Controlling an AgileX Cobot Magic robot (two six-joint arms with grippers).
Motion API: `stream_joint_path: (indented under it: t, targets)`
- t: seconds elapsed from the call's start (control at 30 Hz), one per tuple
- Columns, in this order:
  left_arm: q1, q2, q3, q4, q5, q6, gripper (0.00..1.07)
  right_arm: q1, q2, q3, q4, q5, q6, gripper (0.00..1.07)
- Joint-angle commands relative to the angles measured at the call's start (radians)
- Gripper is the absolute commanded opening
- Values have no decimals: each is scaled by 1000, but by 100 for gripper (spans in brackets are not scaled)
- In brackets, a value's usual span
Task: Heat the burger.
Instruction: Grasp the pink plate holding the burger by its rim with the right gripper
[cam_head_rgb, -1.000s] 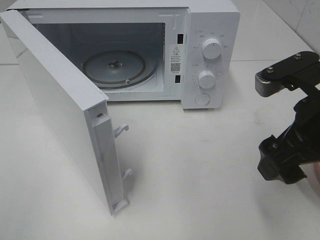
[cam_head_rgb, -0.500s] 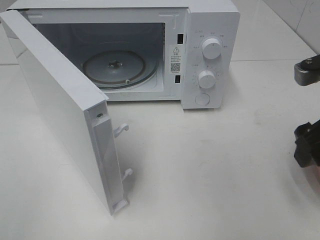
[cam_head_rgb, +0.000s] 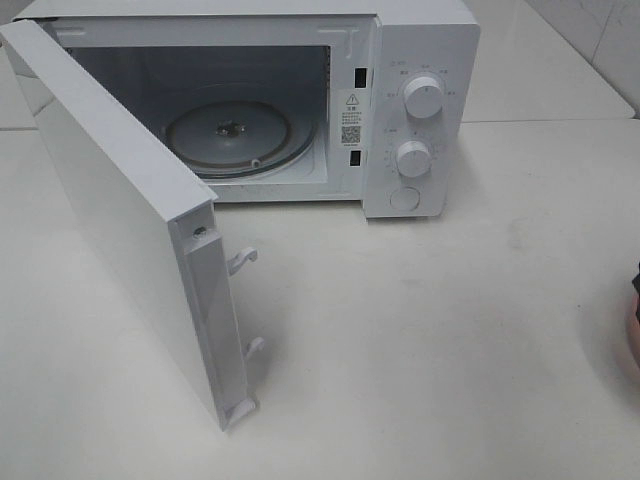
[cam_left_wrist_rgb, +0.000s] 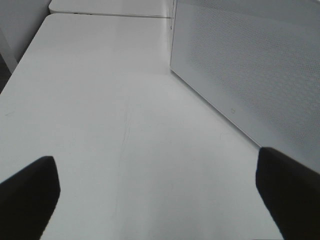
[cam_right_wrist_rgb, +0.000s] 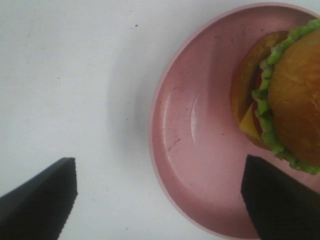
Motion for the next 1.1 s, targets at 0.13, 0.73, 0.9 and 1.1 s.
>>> stream_joint_path:
  t: [0.13, 0.73, 0.9, 1.1]
  targets:
    - [-1, -17, 4, -5, -14, 0, 100, -33, 62, 9, -5, -10, -12, 84]
    - [-1, -17, 4, -5, -14, 0, 100, -33, 339, 8, -91, -171, 36, 80]
    - [-1, -17, 4, -5, -14, 0, 100, -33, 408, 8, -100, -214, 46, 79]
    - [-1, -17, 4, -5, -14, 0, 100, -33, 455, 8, -110, -249, 52, 78]
